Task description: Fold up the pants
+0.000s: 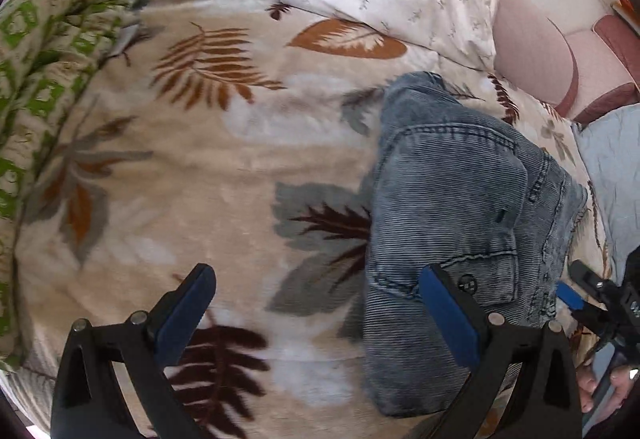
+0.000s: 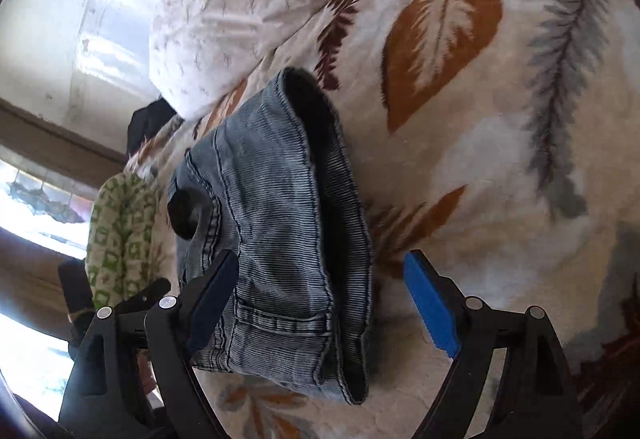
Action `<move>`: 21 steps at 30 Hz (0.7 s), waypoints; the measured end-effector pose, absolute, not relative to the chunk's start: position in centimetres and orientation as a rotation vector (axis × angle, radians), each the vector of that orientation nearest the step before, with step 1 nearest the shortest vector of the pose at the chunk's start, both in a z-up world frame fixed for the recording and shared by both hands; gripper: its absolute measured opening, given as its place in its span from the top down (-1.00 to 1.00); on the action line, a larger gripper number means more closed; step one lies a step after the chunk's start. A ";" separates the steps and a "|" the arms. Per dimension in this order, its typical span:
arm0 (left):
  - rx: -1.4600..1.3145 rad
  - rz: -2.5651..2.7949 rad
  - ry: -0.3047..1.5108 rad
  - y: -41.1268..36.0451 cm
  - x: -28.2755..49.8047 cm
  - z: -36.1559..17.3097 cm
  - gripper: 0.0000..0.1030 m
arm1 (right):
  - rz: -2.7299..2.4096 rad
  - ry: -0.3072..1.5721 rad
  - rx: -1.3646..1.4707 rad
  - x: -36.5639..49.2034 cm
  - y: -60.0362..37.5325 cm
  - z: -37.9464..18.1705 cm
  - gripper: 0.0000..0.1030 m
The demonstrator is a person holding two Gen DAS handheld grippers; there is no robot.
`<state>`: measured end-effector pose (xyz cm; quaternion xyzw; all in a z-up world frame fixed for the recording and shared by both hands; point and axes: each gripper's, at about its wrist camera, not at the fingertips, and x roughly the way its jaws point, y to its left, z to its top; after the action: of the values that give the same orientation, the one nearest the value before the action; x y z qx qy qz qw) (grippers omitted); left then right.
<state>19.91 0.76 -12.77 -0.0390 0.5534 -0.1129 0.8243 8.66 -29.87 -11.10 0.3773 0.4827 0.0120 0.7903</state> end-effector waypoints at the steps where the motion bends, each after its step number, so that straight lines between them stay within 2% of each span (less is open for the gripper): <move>1: -0.084 -0.251 1.190 0.4 20.0 -13.0 -0.99 | 0.030 1.053 0.809 8.8 -29.7 -11.4 -0.64; 4: -0.075 -0.263 1.206 -0.4 20.3 -13.4 -0.99 | 0.035 1.092 0.843 9.6 -29.9 -12.5 -0.65; 11: -0.098 -0.347 1.249 -2.3 20.5 -13.8 -0.99 | 0.084 1.108 0.835 10.9 -29.4 -13.0 -0.89; 21: -0.182 -0.395 1.259 -3.0 20.6 -15.4 -0.99 | 0.249 1.072 0.986 12.0 -29.3 -14.0 -0.90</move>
<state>20.63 -3.02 -15.35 -0.0843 0.5839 -0.1834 0.7863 12.01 -29.26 -14.03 0.4492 0.4885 0.1135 0.7394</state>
